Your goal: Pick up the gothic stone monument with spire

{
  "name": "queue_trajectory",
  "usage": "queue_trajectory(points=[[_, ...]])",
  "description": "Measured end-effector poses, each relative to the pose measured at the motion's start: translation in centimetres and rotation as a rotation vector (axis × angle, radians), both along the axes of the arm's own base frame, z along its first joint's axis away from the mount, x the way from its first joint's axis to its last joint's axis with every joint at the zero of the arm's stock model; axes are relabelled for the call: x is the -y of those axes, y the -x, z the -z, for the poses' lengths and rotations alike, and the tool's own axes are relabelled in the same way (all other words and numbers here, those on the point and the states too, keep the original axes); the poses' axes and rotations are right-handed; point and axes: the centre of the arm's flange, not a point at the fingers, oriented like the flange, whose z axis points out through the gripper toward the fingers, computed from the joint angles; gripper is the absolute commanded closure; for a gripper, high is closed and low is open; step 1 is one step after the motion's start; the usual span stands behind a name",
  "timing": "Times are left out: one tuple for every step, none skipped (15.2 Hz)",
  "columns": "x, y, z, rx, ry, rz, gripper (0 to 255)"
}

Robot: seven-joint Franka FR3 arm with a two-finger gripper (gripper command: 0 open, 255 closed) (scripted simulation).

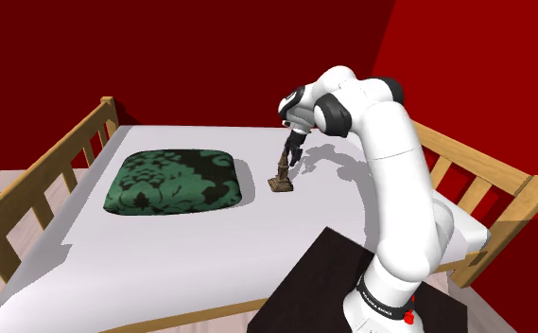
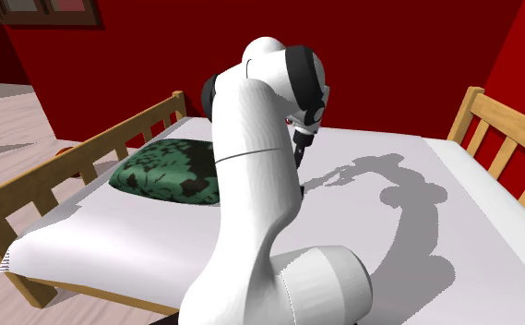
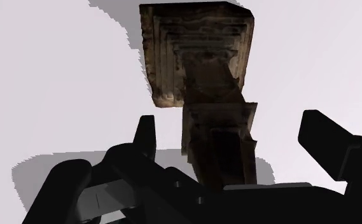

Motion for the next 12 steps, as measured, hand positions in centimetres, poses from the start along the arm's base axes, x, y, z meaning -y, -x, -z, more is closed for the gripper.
queue_trajectory(points=[[0.0,0.0,0.5,0.000,0.000,-0.001,0],[0.1,0.0,0.9,0.000,0.000,-0.001,0],[0.0,-0.1,1.5,0.001,0.000,-0.001,0],[0.0,0.0,1.9,0.001,0.000,-0.001,0],[0.1,0.0,2.1,0.001,0.000,-0.001,255],[0.1,-0.1,2.3,0.001,0.000,-0.001,255],[0.1,-0.1,2.3,0.001,0.000,-0.001,255],[0.1,-0.1,2.3,0.001,0.000,-0.001,255],[0.1,-0.1,2.3,0.001,0.000,-0.001,255],[0.1,-0.1,2.3,0.002,0.000,-0.001,255],[0.1,-0.1,2.3,0.002,0.000,-0.001,255],[0.1,-0.1,2.3,0.002,0.000,-0.001,255]])
